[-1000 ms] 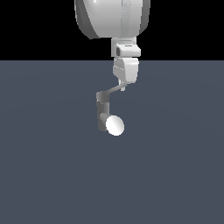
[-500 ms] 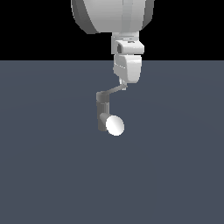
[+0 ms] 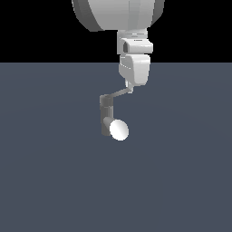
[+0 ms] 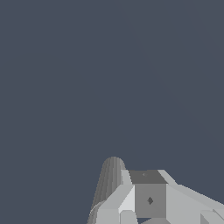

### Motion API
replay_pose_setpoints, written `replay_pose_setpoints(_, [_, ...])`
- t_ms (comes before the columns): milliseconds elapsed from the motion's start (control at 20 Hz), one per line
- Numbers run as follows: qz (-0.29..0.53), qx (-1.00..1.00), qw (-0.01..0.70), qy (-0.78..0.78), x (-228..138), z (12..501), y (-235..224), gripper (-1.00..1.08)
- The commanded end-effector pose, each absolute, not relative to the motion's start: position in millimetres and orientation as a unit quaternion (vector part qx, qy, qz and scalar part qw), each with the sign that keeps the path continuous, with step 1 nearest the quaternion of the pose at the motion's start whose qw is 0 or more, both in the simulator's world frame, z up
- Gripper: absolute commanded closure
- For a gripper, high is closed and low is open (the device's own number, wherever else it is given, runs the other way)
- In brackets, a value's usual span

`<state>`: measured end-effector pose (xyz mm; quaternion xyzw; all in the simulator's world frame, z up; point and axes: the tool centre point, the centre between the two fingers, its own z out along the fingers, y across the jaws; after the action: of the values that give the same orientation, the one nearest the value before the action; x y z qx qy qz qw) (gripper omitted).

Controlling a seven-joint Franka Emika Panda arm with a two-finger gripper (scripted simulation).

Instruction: Turn on the faucet by rotating a designated handle.

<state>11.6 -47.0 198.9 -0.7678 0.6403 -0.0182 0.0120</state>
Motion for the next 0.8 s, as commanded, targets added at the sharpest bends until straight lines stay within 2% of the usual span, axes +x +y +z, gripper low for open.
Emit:
replay_pose_setpoints(0, [-0.008, -0.772, 0.006, 0.635, -2, 189, -34, 1.08])
replay_pose_setpoints(650, [-0.001, -0.769, 0.0, 0.64, -50, 182, -20, 1.08])
replay_pose_setpoints(750, [-0.017, -0.767, 0.011, 0.642, -35, 198, -26, 1.08])
